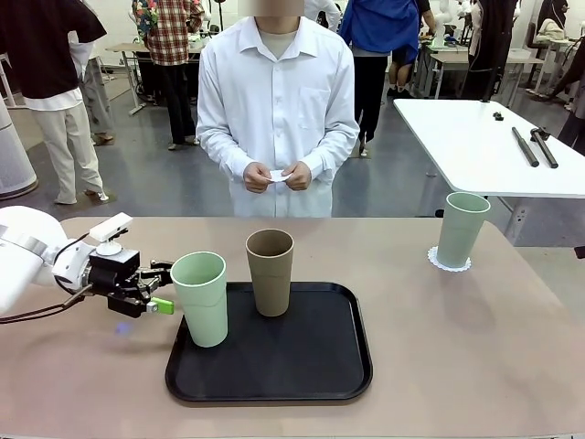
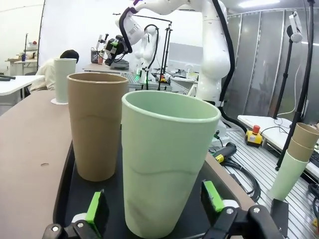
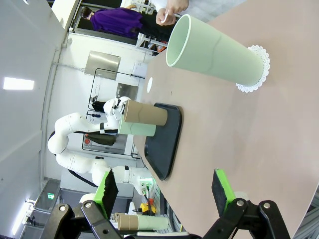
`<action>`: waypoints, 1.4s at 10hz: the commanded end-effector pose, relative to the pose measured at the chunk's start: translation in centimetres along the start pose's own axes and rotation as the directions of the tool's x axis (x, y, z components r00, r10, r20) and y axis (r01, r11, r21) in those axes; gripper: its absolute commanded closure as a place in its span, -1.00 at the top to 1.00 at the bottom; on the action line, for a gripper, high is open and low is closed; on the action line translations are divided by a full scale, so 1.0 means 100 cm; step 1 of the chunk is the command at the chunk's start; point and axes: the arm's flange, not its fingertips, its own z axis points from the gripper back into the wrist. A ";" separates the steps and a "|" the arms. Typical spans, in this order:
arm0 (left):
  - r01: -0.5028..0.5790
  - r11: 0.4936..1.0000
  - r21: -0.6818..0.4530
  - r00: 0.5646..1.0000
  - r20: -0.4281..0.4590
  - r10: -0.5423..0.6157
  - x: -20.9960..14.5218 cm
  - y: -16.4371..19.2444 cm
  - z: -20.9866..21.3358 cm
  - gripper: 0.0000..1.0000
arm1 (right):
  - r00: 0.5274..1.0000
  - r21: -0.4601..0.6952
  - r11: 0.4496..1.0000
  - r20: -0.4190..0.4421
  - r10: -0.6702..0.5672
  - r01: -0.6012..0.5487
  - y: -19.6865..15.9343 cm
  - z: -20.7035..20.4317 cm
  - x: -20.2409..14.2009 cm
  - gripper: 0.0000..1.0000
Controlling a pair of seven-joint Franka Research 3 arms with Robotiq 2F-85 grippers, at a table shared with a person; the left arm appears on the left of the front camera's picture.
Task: Place coasters on the table and set cups on them.
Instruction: Take one Reusable plastic cup from the Flat Tray and place it on a coaster set by the human.
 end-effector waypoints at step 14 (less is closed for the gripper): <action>-0.001 0.993 -0.115 1.000 -0.010 0.000 -0.019 0.009 -0.029 1.00 | 1.000 -0.004 1.000 0.000 -0.015 0.015 0.001 0.000 0.001 1.00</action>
